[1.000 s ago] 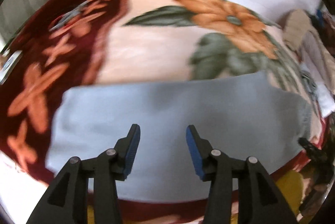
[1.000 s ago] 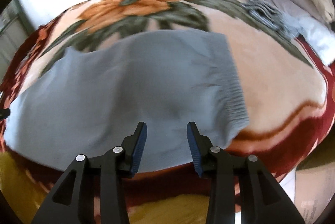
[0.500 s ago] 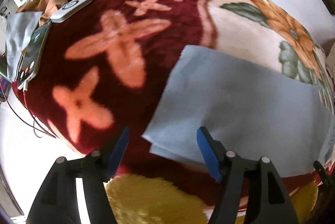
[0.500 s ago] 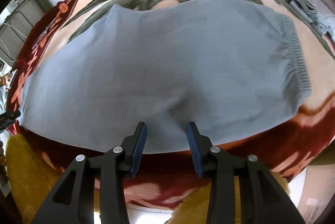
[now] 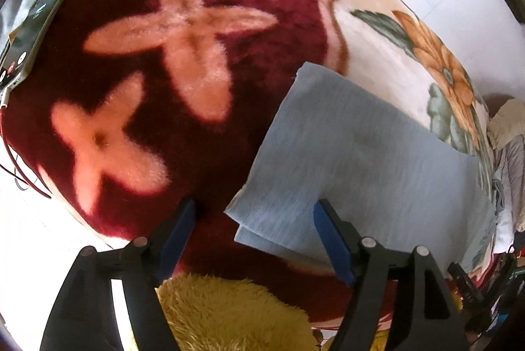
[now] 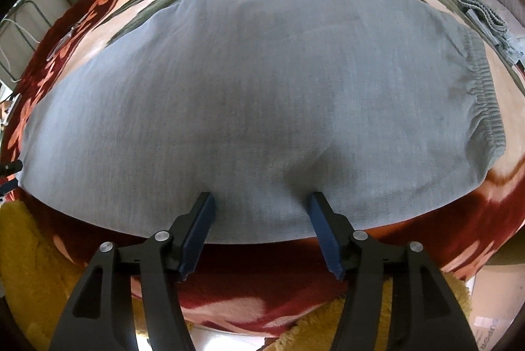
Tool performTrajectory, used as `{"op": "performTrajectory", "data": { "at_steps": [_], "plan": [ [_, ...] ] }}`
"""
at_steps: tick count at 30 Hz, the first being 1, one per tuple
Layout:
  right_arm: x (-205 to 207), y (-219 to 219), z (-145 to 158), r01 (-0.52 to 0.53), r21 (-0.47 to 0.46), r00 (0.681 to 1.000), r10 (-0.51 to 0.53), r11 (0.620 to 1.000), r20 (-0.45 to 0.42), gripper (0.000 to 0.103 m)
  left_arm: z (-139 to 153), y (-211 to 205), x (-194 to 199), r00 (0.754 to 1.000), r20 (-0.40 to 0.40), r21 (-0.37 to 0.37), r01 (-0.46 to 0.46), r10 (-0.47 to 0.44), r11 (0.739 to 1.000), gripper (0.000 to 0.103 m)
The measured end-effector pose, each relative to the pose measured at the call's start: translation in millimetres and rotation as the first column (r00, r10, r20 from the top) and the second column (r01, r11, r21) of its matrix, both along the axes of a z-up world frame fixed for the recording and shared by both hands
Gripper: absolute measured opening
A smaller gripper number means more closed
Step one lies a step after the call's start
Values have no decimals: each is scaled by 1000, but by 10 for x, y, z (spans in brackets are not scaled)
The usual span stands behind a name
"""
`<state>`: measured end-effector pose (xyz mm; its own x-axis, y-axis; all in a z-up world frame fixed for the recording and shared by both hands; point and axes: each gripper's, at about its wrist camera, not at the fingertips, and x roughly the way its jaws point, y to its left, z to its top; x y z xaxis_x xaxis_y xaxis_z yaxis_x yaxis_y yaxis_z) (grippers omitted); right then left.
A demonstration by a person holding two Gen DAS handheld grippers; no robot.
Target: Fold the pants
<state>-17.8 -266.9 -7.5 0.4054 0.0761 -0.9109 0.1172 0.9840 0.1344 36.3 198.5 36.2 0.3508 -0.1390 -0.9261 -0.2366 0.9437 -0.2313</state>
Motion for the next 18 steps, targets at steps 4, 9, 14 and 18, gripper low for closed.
{"op": "performTrajectory", "data": {
  "at_steps": [4,9,14,18],
  "plan": [
    [16,44,19,8,-14,1000,-8,1000,0,61,4,-62,9,1000,-10,22,19,-19,1000,74],
    [-28,-8,32,13,15,1000,-13,1000,2,61,31,-168,-5,999,-17,91,48,-46,995,9],
    [-110,-54,94,13,58,1000,-14,998,18,61,222,-281,-103,995,70,13,76,-76,997,5],
    [-185,-69,198,9,76,998,-13,997,55,61,541,-421,-183,981,154,-28,119,-113,992,5]
  ]
}}
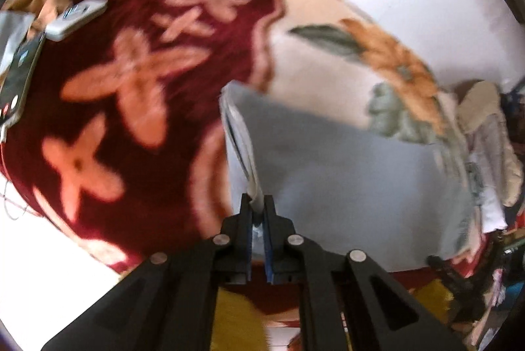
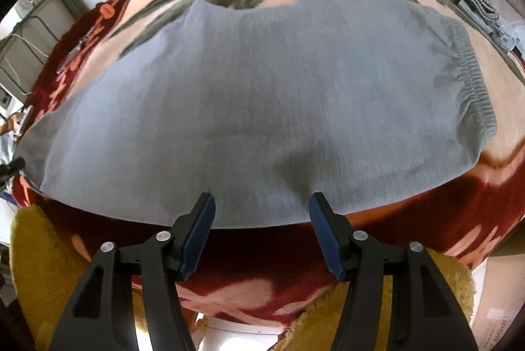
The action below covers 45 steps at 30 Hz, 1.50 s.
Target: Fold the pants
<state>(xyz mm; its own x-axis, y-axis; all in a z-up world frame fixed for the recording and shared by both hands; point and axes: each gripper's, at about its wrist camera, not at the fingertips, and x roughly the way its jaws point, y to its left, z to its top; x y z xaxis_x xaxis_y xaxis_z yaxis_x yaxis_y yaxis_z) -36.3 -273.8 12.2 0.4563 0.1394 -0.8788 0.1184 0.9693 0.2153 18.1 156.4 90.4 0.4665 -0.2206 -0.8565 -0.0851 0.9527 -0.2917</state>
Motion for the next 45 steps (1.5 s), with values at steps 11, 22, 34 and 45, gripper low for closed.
{"op": "performTrajectory", "data": {
  "at_steps": [11,22,34,45],
  "plan": [
    [-140,2,203,-26,7,997,25,1000,78,61,361,-817,-5,982,50,-50,182,-180,982,5],
    [-155,65,247,-39,-8,994,40,999,103,61,-169,-1416,55,955,-51,-30,290,-291,957,5],
    [114,481,297,-121,-17,990,122,992,72,61,-333,-1308,-24,947,-146,-50,282,-286,958,51],
    [463,1103,389,-223,71,973,218,972,79,61,-216,-875,37,982,-117,156,166,-148,974,72]
  ]
}}
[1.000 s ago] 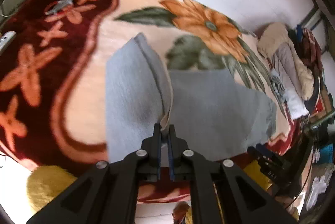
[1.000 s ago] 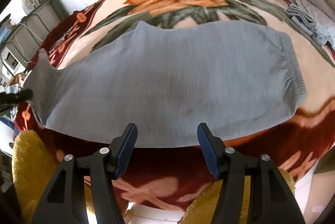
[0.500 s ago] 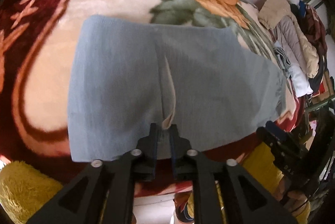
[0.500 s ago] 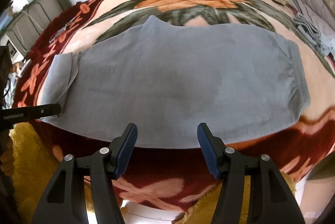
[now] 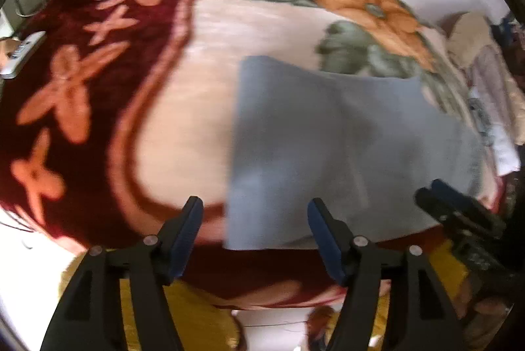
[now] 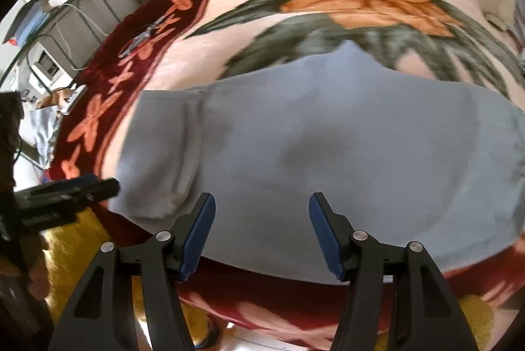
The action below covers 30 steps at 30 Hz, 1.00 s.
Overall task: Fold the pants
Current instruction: 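Move the open right tool to the folded edge of the sweatpants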
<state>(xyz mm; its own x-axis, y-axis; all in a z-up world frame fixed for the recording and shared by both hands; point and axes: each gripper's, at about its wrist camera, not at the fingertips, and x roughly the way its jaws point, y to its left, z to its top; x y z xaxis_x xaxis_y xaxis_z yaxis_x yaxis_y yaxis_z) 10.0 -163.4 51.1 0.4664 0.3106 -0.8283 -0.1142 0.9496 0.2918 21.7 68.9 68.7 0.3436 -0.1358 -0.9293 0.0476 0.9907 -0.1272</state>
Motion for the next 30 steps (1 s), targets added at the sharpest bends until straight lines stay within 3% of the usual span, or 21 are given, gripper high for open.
{"op": "performTrajectory", "data": {
  "at_steps": [5,13,19,27,30],
  "plan": [
    [189,191,-75,5,69,999,-2,998,-39,61,-95,107,-4,999,-38,-21,-18,17,1000,75],
    [367,419,-199,8,189,993,15,982,-119,61,-131,254,-15,999,-16,-6,-41,40,999,78],
    [446,602,-281,20,142,990,-1,990,-138,61,-342,397,-24,996,-70,-51,-59,55,997,80],
    [475,907,-256,-23,94,993,34,995,-115,61,-365,387,-78,999,-32,-56,-13,11,998,86],
    [468,939,-235,-16,122,995,28,992,-98,61,-377,372,-80,1000,-25,-58,-5,4,998,88]
  ]
}}
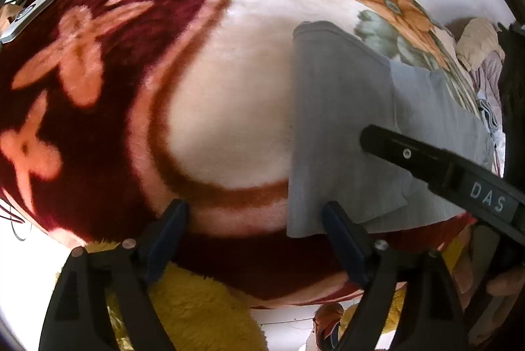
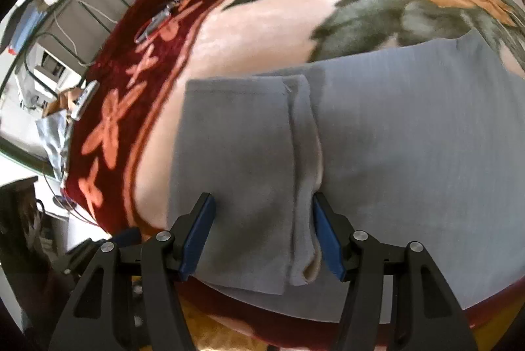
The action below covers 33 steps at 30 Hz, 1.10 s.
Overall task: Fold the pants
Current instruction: 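Move the open right tool to the folded edge of the sweatpants, then grasp the folded edge with the right tool and fold the pants in half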
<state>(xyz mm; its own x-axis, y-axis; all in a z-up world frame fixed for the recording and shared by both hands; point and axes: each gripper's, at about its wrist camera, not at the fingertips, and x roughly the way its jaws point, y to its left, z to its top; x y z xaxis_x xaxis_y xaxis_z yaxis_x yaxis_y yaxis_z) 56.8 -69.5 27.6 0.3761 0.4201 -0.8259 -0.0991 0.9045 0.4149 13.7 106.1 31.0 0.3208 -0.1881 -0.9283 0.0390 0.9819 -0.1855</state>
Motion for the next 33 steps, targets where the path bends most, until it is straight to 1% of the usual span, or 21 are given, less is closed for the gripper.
{"op": "performTrajectory", "data": {
  "at_steps": [3,5,7,10,14,17,23,27,29,33],
  "plan": [
    [14,67,-6,-14,-24,1000,14,1000,3,60,-3,2,-6,1000,6,-4,3,-3,1000,89],
    [19,112,-7,-21,-56,1000,22,998,10,51,-2,10,0,1000,8,-12,2,-2,1000,89],
    [15,106,8,-8,-64,1000,9,998,18,29,2,22,3,1000,10,-22,-1,2,1000,89],
    [-27,37,92,16,-17,999,-15,1000,47,14,2,34,3,1000,12,-28,-2,2,1000,89],
    [-126,10,253,-5,34,995,2,999,104,11,-6,27,6,1000,9,-35,-3,3,999,92],
    [-193,18,364,-36,67,990,26,997,140,11,0,52,10,1000,15,-55,-10,11,998,92],
    [-292,-110,523,-49,60,981,37,997,193,10,60,207,6,998,40,-167,-40,47,985,92],
    [-332,-318,678,-34,66,973,18,997,229,10,125,319,31,996,29,-245,-70,79,967,92],
    [-355,-495,774,-13,75,969,-6,997,249,10,191,348,40,994,41,-244,-87,100,966,92],
    [-388,-802,912,14,72,962,-34,997,273,10,379,287,82,992,74,-198,-87,104,976,92]
  ]
}}
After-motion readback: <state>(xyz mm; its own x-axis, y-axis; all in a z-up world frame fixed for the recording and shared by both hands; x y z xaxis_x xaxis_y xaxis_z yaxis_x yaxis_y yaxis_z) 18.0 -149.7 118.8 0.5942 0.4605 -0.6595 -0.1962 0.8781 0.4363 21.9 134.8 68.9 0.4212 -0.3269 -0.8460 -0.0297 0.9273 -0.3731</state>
